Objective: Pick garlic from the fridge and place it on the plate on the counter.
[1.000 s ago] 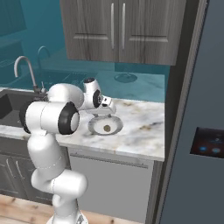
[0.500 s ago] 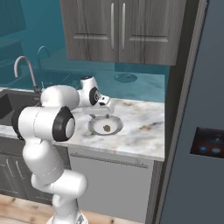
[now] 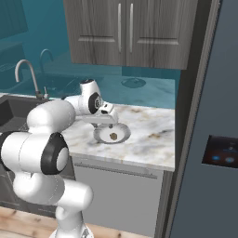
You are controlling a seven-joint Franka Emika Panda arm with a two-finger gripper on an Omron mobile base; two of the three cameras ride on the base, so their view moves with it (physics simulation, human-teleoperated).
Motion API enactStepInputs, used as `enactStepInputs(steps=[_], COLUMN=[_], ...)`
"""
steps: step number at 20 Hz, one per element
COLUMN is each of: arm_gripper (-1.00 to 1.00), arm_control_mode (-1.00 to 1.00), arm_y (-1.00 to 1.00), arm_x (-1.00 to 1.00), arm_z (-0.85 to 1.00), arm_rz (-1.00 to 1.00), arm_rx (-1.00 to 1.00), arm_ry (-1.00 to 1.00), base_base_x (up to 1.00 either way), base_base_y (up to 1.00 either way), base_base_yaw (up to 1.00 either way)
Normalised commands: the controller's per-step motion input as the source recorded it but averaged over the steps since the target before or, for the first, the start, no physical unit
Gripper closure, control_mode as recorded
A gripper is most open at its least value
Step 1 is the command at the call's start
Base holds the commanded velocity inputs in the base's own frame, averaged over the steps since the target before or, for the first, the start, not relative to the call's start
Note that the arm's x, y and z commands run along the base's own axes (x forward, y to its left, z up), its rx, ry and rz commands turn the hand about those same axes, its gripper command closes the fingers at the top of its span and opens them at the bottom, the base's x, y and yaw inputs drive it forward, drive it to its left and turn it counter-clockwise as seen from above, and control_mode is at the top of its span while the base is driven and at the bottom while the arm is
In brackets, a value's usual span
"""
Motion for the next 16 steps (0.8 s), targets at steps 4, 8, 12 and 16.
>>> enactStepInputs(steps=[4,8,12,16], arm_gripper=[-1.00,-1.00,-1.00,-1.00], arm_control_mode=[-1.00,-1.00,-1.00,-1.00], arm_y=[0.00,0.09,0.23,0.16], arm_x=[-0.02,-0.03,-0.07,-0.18], arm_z=[0.64,0.16,0.03,0.01], arm_rz=[-0.02,0.00,0.00,0.00], arm_rx=[0.00,0.00,0.00,0.01], arm_ry=[0.00,0.00,0.00,0.00], base_base_x=[0.00,0.00,0.00,0.00], base_base_y=[0.00,0.00,0.00,0.00], base_base_yaw=[0.00,0.00,0.00,0.00])
